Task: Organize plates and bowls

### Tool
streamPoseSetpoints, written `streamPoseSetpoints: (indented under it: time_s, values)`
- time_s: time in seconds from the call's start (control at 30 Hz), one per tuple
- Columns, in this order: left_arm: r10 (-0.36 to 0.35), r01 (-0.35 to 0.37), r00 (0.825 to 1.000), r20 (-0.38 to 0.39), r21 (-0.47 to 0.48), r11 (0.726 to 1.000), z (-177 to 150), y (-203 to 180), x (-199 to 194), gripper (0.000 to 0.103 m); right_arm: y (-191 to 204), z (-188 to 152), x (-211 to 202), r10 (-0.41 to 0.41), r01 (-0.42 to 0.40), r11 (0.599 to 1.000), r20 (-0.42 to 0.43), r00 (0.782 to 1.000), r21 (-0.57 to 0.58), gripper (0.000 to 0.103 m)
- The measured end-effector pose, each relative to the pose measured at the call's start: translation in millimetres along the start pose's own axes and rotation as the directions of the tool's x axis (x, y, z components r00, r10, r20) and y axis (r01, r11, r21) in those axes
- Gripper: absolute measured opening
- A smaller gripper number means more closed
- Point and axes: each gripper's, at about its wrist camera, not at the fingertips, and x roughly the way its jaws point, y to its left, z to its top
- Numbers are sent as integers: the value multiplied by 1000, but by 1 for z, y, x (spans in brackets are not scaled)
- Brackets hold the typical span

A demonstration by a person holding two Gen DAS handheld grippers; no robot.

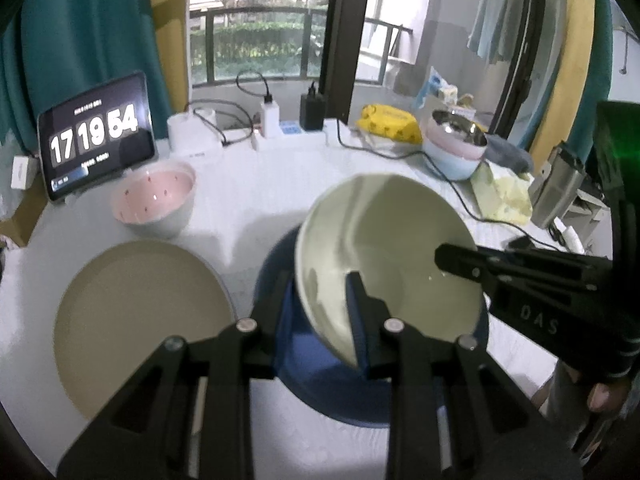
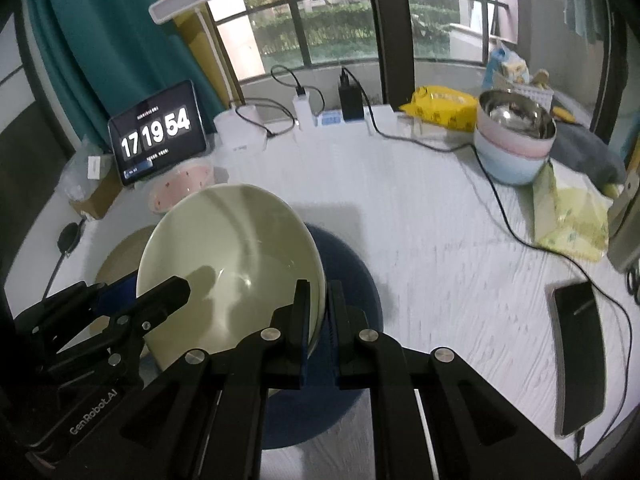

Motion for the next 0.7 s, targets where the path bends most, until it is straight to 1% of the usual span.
streamPoseSetpoints:
  time_s: [0.27, 0.4, 0.47, 0.6, 0.7]
  values:
    - [7, -7, 999, -44, 8, 1000, -10, -3, 14, 27, -7, -11, 11, 3, -2, 1000, -32, 999, 15, 9]
    - [16, -15, 997, -78, 12, 1000, -13, -3, 24, 27, -8, -15, 16, -1, 1, 1000, -46, 999, 11, 10]
    - [26, -24, 997, -70, 24, 999, -14, -4, 25, 27, -7, -16, 16, -2, 2, 1000, -43, 999, 1, 10]
    - [29, -26, 996, -84, 30, 999, -12, -3, 28, 28, -5, -14, 19, -10, 9, 1000, -56, 998, -15, 10]
    - [18, -16, 996, -93, 26, 1000, -11, -1, 26, 29, -7, -13, 20, -3, 3, 1000, -64, 998, -9, 10]
